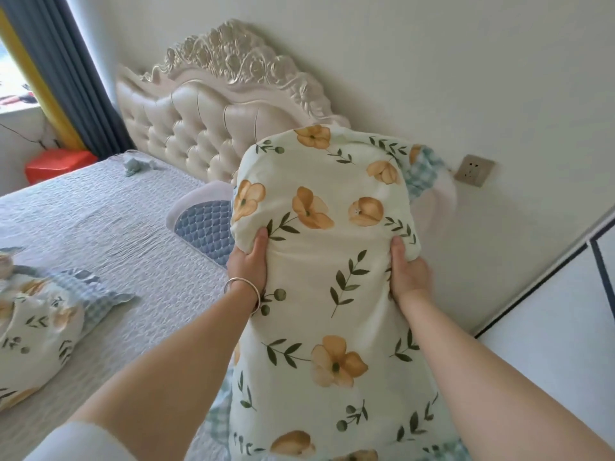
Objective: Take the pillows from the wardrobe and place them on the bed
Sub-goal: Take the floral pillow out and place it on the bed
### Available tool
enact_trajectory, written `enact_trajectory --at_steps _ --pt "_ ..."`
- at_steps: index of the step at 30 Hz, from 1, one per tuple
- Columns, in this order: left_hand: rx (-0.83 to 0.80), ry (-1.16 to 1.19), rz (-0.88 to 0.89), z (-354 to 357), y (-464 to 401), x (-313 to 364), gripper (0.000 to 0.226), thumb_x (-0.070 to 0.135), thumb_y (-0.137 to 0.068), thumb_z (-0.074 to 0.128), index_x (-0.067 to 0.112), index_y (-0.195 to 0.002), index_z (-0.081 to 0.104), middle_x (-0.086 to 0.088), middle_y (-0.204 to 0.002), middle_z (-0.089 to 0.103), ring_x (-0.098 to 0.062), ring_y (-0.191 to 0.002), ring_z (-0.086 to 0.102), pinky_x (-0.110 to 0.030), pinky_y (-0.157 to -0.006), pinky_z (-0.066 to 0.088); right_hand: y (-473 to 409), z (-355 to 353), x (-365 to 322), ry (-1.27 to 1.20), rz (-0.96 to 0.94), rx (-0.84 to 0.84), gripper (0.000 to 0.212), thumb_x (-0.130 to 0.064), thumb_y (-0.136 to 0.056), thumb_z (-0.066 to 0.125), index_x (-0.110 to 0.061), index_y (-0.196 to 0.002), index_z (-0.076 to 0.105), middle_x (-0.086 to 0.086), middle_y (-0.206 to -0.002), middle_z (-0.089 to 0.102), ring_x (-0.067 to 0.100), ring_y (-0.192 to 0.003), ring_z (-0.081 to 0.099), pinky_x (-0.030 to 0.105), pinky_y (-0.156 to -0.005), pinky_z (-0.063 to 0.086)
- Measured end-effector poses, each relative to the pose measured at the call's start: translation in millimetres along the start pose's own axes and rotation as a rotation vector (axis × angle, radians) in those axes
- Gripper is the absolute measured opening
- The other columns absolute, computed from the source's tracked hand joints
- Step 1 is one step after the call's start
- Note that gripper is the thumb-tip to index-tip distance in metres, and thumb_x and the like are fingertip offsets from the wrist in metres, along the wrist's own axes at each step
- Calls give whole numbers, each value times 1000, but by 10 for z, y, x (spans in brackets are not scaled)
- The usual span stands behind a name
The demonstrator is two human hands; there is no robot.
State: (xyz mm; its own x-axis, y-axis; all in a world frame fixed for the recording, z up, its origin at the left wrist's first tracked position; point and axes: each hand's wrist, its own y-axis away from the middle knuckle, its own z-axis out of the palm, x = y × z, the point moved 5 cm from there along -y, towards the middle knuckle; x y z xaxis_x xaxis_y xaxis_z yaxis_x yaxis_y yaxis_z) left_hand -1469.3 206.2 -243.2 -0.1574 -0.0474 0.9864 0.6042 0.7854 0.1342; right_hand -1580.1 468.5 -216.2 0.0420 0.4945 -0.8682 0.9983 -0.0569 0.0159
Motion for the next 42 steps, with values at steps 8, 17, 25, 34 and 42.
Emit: enact_trajectory --at_steps 8,17,25,34,42 --pt "205 68 -158 483 -920 -118 53 66 -76 57 21 -103 65 -4 -94 67 -25 -91 62 -39 -85 49 -1407 842 -99 51 9 -230 64 -56 -93 33 -4 -122 58 19 -125 59 36 -116 53 36 -93 39" --pt "654 305 -362 735 -1651 -163 52 65 -78 55 16 -94 52 3 -77 53 -18 -72 53 -30 -72 36 -2919 2045 -586 45 20 -870 73 -73 -68 53 -21 -119 61 2 -117 66 23 -106 60 38 -101 41" --pt "920 502 -497 636 -2083 -347 76 70 -72 58 8 -114 57 -6 -102 58 -24 -90 53 -32 -79 36 -3266 2824 -643 250 88 -1185 70 -78 -64 55 -24 -109 65 3 -105 71 25 -102 64 43 -101 45" --pt "1015 583 -543 368 -2618 -646 83 64 -77 56 1 -130 47 -13 -133 53 -28 -119 50 -33 -102 34 -3441 3441 -393 375 196 -1267 108 -91 -37 60 -21 -119 61 4 -115 68 24 -108 63 41 -103 43" --pt "1054 540 -573 496 -3266 -859 81 67 -76 55 4 -126 50 -13 -128 55 -29 -116 52 -35 -101 36 -3791 4088 -530 266 55 -1226 75 -45 -57 84 -19 -121 53 5 -113 67 23 -97 66 39 -84 55"
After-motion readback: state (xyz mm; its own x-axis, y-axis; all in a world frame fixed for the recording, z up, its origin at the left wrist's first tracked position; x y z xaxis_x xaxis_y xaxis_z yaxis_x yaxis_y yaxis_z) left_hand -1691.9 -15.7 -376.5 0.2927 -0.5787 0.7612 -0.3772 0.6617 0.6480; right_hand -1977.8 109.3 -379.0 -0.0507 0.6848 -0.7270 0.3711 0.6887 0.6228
